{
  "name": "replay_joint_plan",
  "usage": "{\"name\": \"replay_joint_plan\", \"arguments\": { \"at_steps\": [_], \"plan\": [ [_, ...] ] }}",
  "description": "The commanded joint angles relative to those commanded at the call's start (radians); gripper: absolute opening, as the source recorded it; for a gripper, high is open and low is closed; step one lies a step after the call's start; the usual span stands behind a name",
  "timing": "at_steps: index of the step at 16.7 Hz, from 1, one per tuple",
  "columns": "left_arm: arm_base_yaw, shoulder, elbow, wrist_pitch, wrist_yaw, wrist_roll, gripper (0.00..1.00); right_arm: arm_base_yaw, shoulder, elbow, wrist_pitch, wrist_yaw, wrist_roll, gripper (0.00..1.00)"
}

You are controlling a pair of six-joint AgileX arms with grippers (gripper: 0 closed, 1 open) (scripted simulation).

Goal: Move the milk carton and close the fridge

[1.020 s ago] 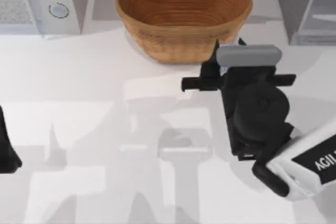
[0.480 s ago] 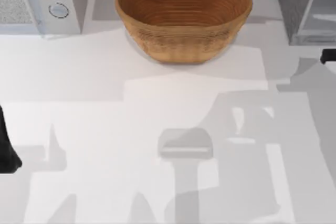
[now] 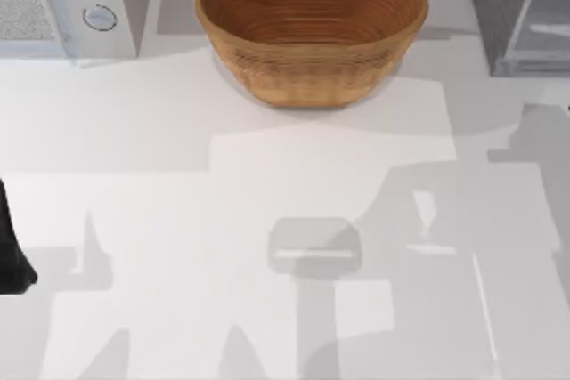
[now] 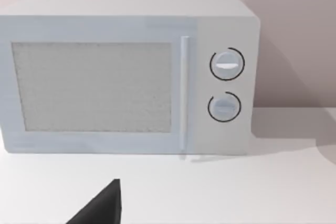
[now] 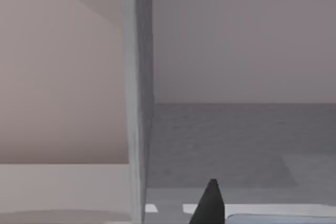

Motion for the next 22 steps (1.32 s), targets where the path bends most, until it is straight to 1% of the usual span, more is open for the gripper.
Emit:
{"name": "replay_joint_plan", "arguments": {
  "at_steps": [2, 4, 12, 15, 18, 22],
  "plan": [
    [0.000, 0.000, 0.000, 0.000, 0.000, 0.000, 1.00, -0.010, 0.033, 0.035, 0.001, -0.009, 0.001, 0.00],
    [0.000, 0.000, 0.000, 0.000, 0.000, 0.000, 1.00, -0.031, 0.103, 0.112, -0.002, -0.026, 0.000, 0.00],
    [0.000, 0.000, 0.000, 0.000, 0.000, 0.000, 1.00, -0.161, 0.558, 0.636, -0.081, -0.147, -0.011, 0.00],
    [0.000, 0.000, 0.000, 0.000, 0.000, 0.000, 1.00, -0.198, 0.702, 0.788, -0.124, -0.190, -0.014, 0.00],
    [0.000, 0.000, 0.000, 0.000, 0.000, 0.000, 1.00, -0.216, 0.768, 0.854, -0.147, -0.212, -0.015, 0.00],
    [0.000, 0.000, 0.000, 0.000, 0.000, 0.000, 1.00, -0.211, 0.767, 0.852, -0.146, -0.211, -0.014, 0.00]
  ]
}}
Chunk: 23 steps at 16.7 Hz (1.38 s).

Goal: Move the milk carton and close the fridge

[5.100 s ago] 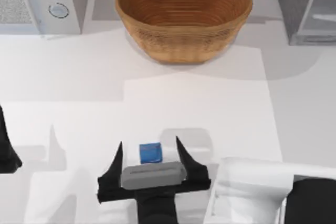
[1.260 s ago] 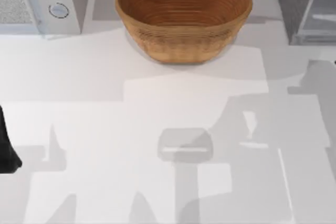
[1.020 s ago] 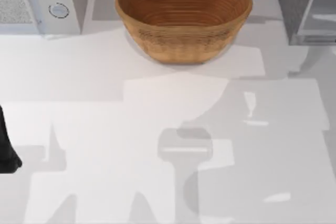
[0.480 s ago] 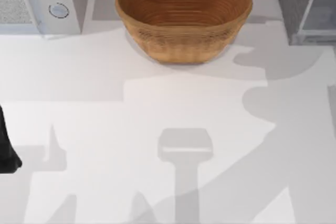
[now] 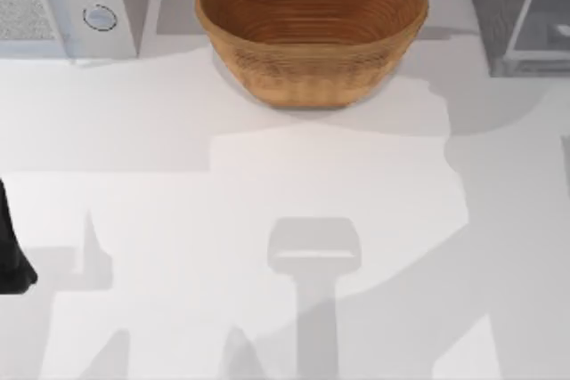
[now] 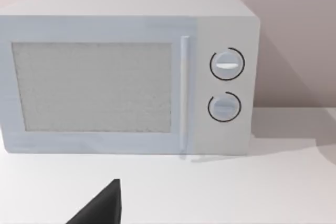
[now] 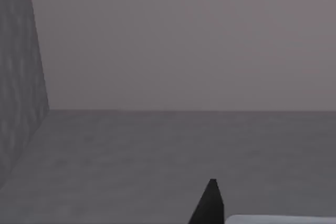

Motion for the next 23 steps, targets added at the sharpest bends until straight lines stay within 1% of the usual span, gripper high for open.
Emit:
{"name": "replay_joint_plan", "arguments": {
  "at_steps": [7, 20, 21, 23],
  "plan": [
    [0.000, 0.000, 0.000, 0.000, 0.000, 0.000, 1.00, -0.005, 0.003, 0.004, -0.002, -0.002, -0.001, 0.00],
    [0.000, 0.000, 0.000, 0.000, 0.000, 0.000, 1.00, -0.005, 0.003, 0.004, -0.002, -0.002, -0.001, 0.98],
    [0.000, 0.000, 0.000, 0.000, 0.000, 0.000, 1.00, -0.005, 0.003, 0.004, -0.002, -0.002, -0.001, 1.00],
    [0.000, 0.000, 0.000, 0.000, 0.000, 0.000, 1.00, -0.005, 0.003, 0.004, -0.002, -0.002, -0.001, 1.00]
  ]
}}
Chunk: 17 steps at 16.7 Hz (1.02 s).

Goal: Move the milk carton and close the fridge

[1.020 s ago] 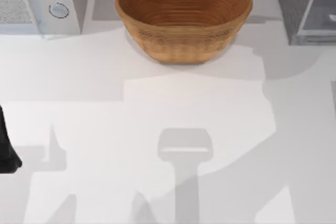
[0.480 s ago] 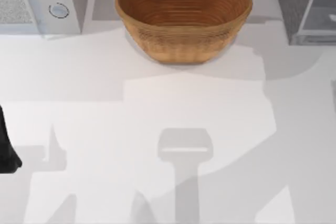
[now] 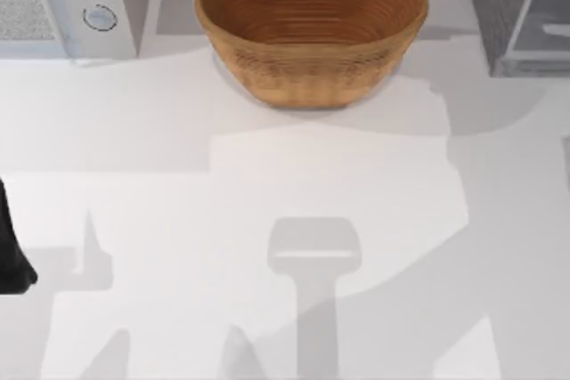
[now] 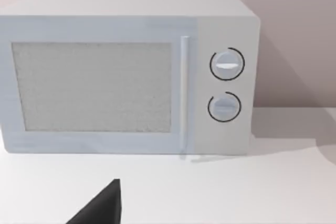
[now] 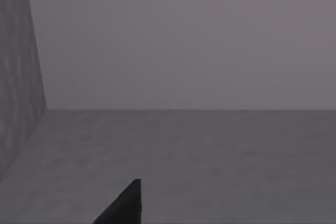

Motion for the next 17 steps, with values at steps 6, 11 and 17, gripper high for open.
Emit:
{"name": "replay_joint_plan", "arguments": {
  "at_steps": [6, 11, 17],
  "plan": [
    [0.000, 0.000, 0.000, 0.000, 0.000, 0.000, 1.00, 0.002, 0.000, -0.001, 0.000, 0.000, 0.000, 1.00],
    [0.000, 0.000, 0.000, 0.000, 0.000, 0.000, 1.00, 0.009, -0.103, -0.054, -0.048, 0.007, 0.011, 1.00],
    [0.000, 0.000, 0.000, 0.000, 0.000, 0.000, 1.00, 0.031, -0.546, -0.280, -0.243, 0.047, 0.031, 1.00]
  ]
}}
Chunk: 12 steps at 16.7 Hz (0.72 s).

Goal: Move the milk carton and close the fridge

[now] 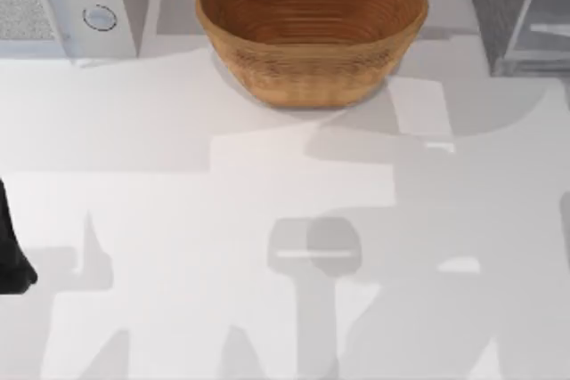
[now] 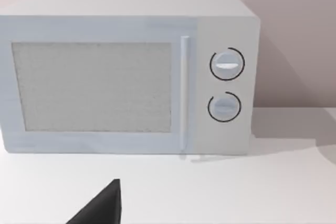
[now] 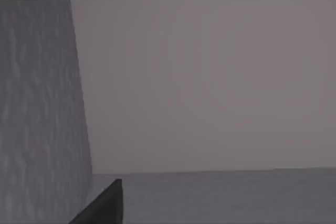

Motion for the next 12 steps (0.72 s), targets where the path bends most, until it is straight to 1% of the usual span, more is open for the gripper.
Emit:
{"name": "replay_joint_plan", "arguments": {
  "at_steps": [12],
  "plan": [
    [0.000, 0.000, 0.000, 0.000, 0.000, 0.000, 1.00, 0.094, -1.252, -0.666, -0.515, 0.102, -0.012, 1.00]
  ]
}}
